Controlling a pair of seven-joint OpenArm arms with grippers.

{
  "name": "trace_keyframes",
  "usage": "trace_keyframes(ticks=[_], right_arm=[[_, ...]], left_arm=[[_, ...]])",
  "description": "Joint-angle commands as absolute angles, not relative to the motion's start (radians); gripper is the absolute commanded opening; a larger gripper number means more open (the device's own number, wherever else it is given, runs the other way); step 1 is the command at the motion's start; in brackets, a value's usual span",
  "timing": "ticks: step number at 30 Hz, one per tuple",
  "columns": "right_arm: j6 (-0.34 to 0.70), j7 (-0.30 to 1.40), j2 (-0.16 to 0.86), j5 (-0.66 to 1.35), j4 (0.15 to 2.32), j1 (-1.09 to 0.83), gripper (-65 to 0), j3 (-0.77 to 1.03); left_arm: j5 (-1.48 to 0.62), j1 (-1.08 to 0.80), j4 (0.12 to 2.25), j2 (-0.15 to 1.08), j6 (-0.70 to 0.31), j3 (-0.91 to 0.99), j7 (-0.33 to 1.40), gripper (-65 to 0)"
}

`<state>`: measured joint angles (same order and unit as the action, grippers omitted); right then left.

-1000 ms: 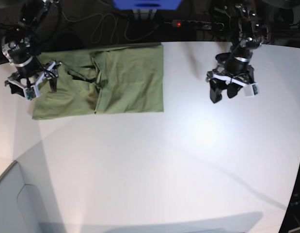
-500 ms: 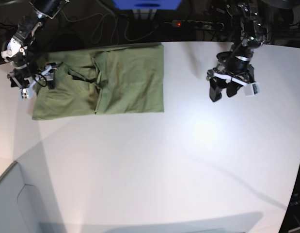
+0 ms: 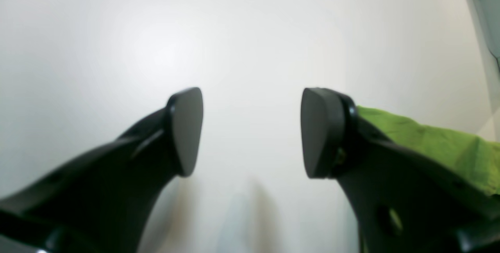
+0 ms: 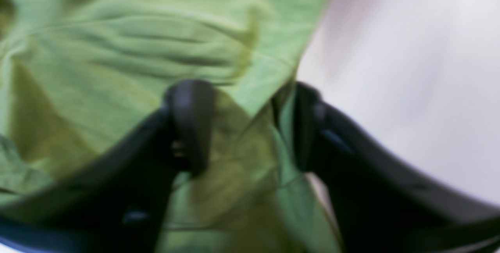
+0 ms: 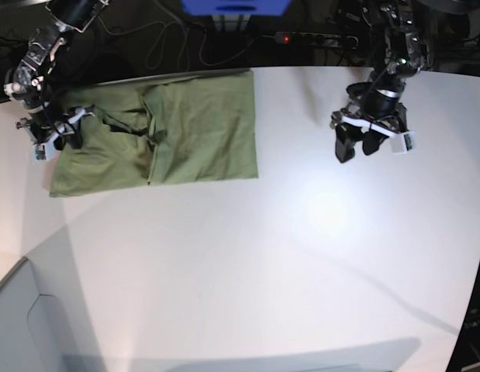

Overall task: Fold the T-shirt properly
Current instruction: 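Grasp the opposite end of the shirt with the right gripper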

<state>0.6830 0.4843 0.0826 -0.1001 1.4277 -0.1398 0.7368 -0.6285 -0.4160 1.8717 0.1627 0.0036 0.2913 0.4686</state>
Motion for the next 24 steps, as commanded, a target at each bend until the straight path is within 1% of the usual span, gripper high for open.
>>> trace_keyframes(ticks=[1, 2, 4, 9, 14, 24], right_arm=[[0.698, 0.526, 0.087, -0.136, 1.428, -0.145, -51.9, 0.727], [0.698, 0.526, 0.087, -0.136, 1.428, -0.145, -57.0, 0.717], [0.698, 0.526, 0.087, -0.136, 1.428, -0.147, -64.8, 0.699], [0.698, 0.526, 0.088, -0.136, 1.474, -0.147, -65.0, 0.67], [0.698, 0.526, 0.085, -0.134, 1.63, -0.171, -65.0, 0.633], [0.698, 0.522, 0.077, -0.136, 1.929, -0.263, -65.0, 0.455]], left_arm=[[-0.636, -0.417, 1.888, 0.165, -0.001, 0.295, 0.447, -27.0], [-0.636, -0.417, 1.886, 0.163, -0.001, 0.295, 0.447, -27.0], [-0.636, -0.417, 1.886, 0.162, -0.001, 0.294, 0.447, -27.0], [-0.636, -0.41, 1.831, 0.162, -0.001, 0.24, 0.444, -27.0], [-0.636, -0.389, 1.778, 0.162, -0.001, 0.134, 0.438, -27.0], [-0.634, -0.292, 1.662, 0.162, 0.001, -0.002, 0.438, -27.0]])
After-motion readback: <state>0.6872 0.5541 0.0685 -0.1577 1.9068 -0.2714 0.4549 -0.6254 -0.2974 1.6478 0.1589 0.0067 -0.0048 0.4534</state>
